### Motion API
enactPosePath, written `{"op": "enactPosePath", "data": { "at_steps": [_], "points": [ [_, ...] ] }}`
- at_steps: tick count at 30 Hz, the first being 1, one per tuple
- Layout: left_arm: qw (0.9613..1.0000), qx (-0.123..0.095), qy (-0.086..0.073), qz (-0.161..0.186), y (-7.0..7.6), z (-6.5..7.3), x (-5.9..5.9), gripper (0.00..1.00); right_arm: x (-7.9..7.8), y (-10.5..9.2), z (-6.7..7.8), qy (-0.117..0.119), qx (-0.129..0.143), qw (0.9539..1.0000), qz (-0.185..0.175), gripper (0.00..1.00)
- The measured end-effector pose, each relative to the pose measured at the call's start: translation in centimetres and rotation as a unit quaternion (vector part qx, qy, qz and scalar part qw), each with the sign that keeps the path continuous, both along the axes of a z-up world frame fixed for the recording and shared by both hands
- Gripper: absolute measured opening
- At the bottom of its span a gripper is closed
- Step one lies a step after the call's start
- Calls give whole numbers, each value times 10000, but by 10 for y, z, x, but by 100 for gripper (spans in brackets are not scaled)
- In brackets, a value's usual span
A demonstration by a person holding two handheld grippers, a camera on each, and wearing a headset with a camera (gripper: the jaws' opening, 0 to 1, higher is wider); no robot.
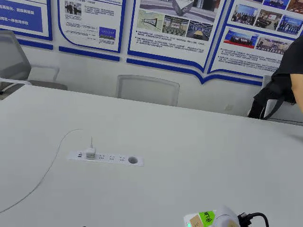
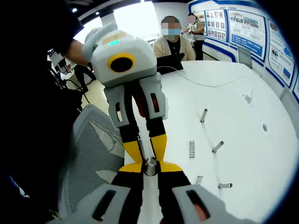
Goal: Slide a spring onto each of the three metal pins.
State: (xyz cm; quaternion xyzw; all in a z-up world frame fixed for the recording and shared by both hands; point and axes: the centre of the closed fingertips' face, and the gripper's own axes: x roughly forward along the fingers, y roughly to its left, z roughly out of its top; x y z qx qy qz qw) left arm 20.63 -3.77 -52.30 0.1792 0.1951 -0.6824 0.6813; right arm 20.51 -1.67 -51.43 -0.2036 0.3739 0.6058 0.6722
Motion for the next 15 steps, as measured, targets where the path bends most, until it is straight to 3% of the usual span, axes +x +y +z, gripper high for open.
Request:
{"op": "enactPosePath", "data": {
  "at_steps": [11, 15],
  "points": [
    [9994, 25, 87, 339, 16, -9, 5, 12, 6, 10, -6, 28, 0, 10000, 30, 12],
    [9982, 3, 188, 571, 25, -14, 9, 14, 8, 10, -12, -13, -57, 10000, 76, 12]
  ]
}}
